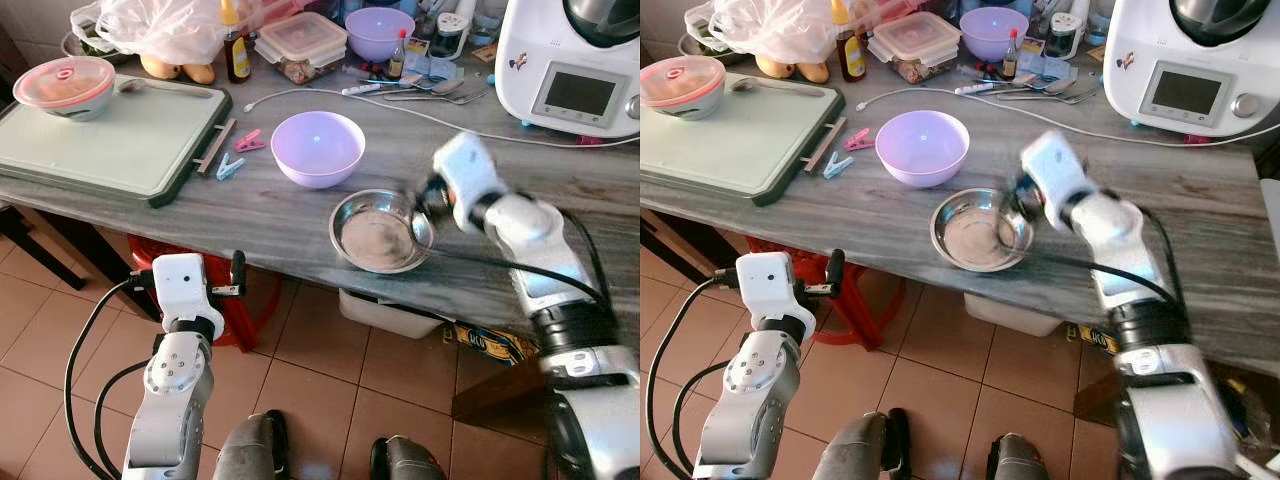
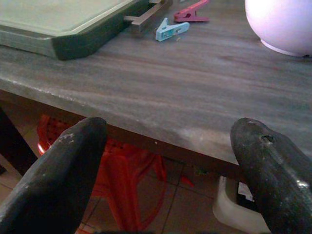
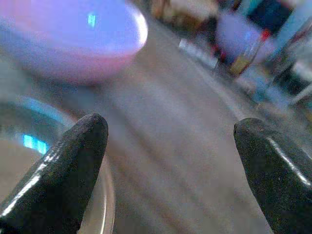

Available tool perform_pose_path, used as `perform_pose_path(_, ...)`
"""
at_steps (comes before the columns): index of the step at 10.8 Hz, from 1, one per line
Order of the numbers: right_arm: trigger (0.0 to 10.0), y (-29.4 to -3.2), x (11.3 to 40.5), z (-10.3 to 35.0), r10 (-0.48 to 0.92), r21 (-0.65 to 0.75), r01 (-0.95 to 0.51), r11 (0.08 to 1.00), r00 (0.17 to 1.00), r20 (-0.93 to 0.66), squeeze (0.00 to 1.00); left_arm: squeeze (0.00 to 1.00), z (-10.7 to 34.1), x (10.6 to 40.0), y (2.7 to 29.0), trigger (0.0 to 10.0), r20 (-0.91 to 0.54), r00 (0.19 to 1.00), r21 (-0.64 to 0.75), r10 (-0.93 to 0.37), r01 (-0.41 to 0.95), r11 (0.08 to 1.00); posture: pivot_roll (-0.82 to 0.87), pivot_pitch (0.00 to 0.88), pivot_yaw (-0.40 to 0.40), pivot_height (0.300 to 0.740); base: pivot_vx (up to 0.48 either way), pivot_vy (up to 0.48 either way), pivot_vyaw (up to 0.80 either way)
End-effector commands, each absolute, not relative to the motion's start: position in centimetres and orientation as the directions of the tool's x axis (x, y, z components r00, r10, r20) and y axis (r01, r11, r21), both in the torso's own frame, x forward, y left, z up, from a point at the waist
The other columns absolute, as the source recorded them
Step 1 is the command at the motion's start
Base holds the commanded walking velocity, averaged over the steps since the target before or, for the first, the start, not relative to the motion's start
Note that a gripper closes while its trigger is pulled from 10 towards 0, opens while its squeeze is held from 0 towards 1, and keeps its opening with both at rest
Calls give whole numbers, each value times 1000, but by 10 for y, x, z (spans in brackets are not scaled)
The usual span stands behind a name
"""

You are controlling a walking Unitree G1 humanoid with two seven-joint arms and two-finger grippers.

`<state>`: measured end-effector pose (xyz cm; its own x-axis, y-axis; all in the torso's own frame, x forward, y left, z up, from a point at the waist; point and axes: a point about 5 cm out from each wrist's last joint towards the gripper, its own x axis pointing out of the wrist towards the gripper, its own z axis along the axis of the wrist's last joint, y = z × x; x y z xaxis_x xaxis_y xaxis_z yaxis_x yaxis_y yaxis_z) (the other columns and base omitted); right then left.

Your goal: Setting the table

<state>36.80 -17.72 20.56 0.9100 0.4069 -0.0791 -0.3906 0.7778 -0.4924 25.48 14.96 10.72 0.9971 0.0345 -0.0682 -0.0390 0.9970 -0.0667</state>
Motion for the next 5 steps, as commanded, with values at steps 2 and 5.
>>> perform_pose_path(2, 10000, -175, 360, 216, 383, -429, -331, 841, 923, 40, 55, 0, 104, 252, 155, 10000, -77, 996, -57, 52, -56, 997, -4, 116, 37, 740, 0, 0, 0)
perform_pose_path(5, 10000, -156, 314, 187, 317, -320, -252, 913, 933, 170, 27, 0, 104, 252, 157, 10000, -68, 996, -62, 55, -59, 996, -5, 114, 31, 740, 0, 0, 0)
